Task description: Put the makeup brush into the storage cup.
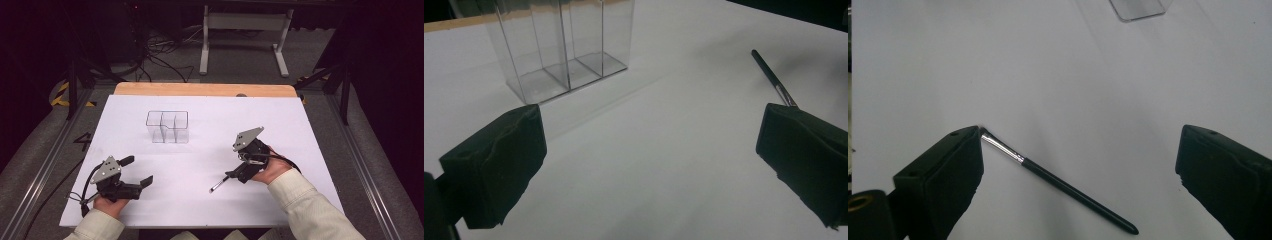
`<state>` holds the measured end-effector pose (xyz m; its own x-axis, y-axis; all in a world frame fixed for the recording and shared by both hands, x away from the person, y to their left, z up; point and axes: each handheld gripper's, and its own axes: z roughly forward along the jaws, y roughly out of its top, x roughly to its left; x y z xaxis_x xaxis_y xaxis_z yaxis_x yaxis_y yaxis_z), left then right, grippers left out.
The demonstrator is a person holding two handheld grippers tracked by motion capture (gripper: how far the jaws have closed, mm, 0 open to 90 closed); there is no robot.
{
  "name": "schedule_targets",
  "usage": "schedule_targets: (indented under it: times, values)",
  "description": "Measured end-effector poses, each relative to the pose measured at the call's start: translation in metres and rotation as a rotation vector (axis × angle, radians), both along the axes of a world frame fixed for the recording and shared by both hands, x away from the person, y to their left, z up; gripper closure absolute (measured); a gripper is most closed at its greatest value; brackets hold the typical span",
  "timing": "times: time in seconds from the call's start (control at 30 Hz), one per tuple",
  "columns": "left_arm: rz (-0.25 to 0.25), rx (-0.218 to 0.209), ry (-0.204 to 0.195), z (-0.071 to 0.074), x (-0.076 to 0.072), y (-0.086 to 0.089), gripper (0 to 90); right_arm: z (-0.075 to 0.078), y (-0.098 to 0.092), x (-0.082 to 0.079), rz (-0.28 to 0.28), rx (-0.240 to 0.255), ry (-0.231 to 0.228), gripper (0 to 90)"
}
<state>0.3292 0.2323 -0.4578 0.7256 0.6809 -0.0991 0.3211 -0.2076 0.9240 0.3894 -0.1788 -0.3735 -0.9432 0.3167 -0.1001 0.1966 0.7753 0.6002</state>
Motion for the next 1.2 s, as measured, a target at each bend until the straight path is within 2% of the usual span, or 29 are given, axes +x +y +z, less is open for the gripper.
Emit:
schedule_targets:
  times: [0.33,0.5,0.67,0.8,0.97,1.13,1.2]
  values:
    - [-0.014,0.009,0.019,-0.002,0.002,-0.003,0.5,-0.002,0.003,0.004,0.037,-0.097,0.019,9.3]
    - [-0.016,0.01,0.023,-0.002,0.002,-0.003,0.5,-0.003,0.004,0.007,0.051,-0.117,0.023,10.0]
    - [-0.013,0.013,0.025,-0.002,0.003,-0.003,0.6,-0.006,0.008,0.01,0.066,-0.167,0.048,11.5]
    - [-0.014,0.012,0.026,-0.002,0.003,-0.002,0.7,-0.008,0.01,0.011,0.078,-0.181,0.054,11.9]
    - [-0.016,0.014,0.021,-0.002,0.003,-0.002,0.7,-0.016,0.012,0.013,0.078,-0.194,0.077,14.0]
    - [-0.015,0.016,0.023,-0.002,0.003,-0.002,0.7,-0.03,0.012,0.015,0.094,-0.242,0.111,19.1]
    - [-0.015,0.015,0.023,-0.002,0.003,-0.002,0.7,-0.032,0.012,0.016,0.099,-0.247,0.117,20.5]
